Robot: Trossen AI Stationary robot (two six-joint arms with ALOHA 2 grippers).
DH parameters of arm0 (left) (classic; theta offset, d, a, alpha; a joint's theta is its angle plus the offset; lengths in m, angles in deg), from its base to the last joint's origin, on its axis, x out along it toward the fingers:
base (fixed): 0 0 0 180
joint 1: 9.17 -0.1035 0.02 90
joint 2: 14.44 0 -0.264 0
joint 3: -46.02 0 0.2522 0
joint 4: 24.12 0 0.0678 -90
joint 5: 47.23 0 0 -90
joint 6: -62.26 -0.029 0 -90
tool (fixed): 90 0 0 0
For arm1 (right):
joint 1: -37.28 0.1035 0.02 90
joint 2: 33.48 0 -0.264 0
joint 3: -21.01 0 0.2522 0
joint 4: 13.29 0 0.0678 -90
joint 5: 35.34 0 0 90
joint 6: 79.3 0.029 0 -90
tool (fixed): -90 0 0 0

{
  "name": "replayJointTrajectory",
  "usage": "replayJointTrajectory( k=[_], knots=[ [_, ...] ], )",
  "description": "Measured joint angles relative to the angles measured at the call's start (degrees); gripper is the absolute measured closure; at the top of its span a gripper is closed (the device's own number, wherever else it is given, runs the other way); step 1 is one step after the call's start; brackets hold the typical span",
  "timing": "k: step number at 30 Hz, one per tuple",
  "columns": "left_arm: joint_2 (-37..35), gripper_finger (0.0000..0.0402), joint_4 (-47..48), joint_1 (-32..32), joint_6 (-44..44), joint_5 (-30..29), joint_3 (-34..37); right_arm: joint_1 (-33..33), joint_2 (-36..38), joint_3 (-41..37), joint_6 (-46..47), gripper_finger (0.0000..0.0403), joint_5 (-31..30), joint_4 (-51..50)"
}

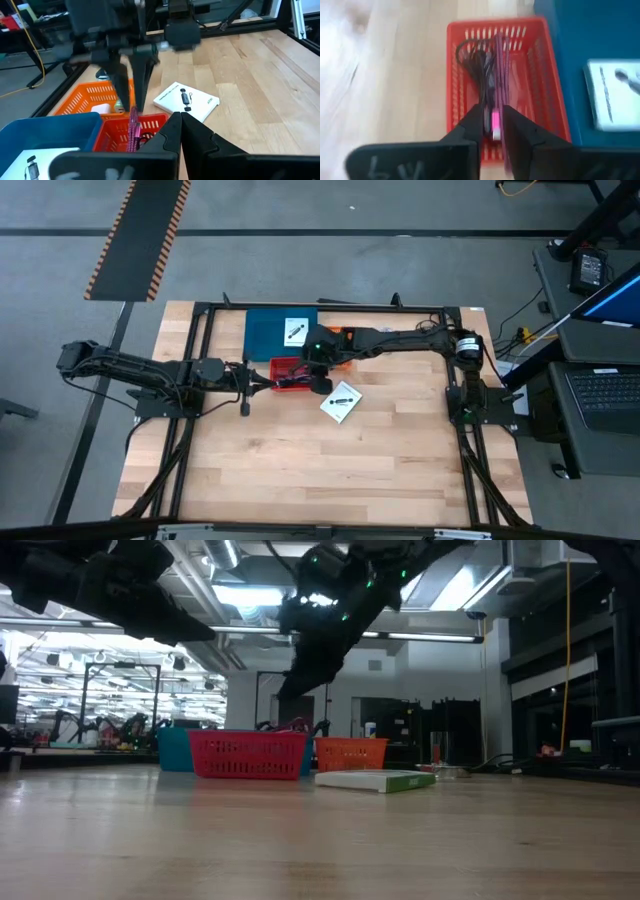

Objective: Pick and place items into bin
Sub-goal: Put the card reader box into the blue bin

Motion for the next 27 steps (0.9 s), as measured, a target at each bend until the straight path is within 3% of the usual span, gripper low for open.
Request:
replayJointTrajectory(
  k=[4,8,12,15,19,23,27],
  knots=[
    [0.0,0.0396,0.0,0.0,0.0,0.1,0.0,0.0,2.7,1.3,-0.2,0.0391,0.0,-8.8],
    [0.0,0.0396,0.0,0.3,0.0,1.1,0.0,0.0,7.2,-0.5,1.4,0.0397,0.0,-13.9],
    [0.1,0.0396,0.0,1.4,0.5,1.9,0.0,0.4,11.4,-7.4,4.9,0.0401,-0.2,-12.9],
    [0.7,0.0396,-0.2,2.4,2.0,-0.7,0.0,0.9,13.0,-13.2,7.8,0.0402,-0.6,-12.6],
    [3.6,0.0396,-1.6,3.4,5.2,-5.7,0.0,1.1,14.0,-19.0,12.3,0.0403,-0.7,-11.8],
    [8.5,0.0396,-5.9,4.1,5.4,-5.9,-0.4,1.1,14.5,-22.4,15.1,0.0403,-5.1,-12.4],
    [14.8,0.0396,-6.5,5.3,5.9,-6.0,-3.8,1.3,14.7,-24.0,17.8,0.0403,-5.6,-16.2]
  ],
)
